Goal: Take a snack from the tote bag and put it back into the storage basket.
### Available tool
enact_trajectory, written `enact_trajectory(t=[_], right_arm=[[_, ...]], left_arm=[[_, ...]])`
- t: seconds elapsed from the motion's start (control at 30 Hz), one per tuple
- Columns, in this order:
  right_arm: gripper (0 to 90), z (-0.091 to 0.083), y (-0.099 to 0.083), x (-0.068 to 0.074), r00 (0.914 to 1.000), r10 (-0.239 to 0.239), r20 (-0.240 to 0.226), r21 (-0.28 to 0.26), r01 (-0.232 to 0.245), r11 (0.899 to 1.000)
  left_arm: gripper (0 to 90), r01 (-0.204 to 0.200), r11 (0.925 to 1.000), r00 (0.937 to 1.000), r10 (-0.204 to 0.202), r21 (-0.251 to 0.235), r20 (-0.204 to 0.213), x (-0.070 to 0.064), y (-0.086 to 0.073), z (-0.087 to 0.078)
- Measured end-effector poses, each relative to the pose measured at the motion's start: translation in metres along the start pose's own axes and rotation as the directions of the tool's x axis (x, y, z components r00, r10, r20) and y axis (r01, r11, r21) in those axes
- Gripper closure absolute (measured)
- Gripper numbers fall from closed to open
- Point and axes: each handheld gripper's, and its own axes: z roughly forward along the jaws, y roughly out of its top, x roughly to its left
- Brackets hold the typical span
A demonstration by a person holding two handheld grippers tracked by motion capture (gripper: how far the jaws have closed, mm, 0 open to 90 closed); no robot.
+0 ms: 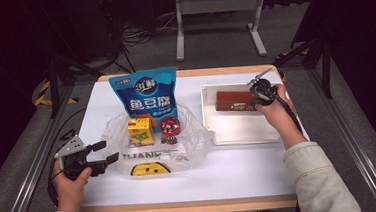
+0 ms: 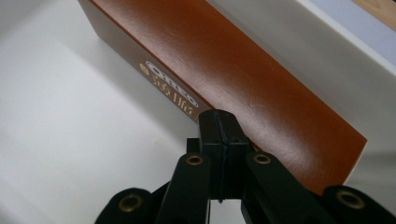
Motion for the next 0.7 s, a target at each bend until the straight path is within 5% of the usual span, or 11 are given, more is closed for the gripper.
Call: enact_trajectory(t=[0.37, 0.7], right_arm=[[90.0, 0.001, -0.001, -0.004, 0.9995, 0.030, 0.004, -0.012, -0.030, 0.999], [88.1, -0.017, 0.003, 0.002, 0.9983, 0.016, -0.056, -0.080, -0.020, 0.997]], left_arm=[[26.9, -0.005, 1.0000, 1.0000, 0.005, -0.001, 0.000, 0.000, 0.000, 0.000], [26.9, 0.006, 1.0000, 1.0000, -0.006, 0.005, 0.004, 0.000, -0.001, -0.001]])
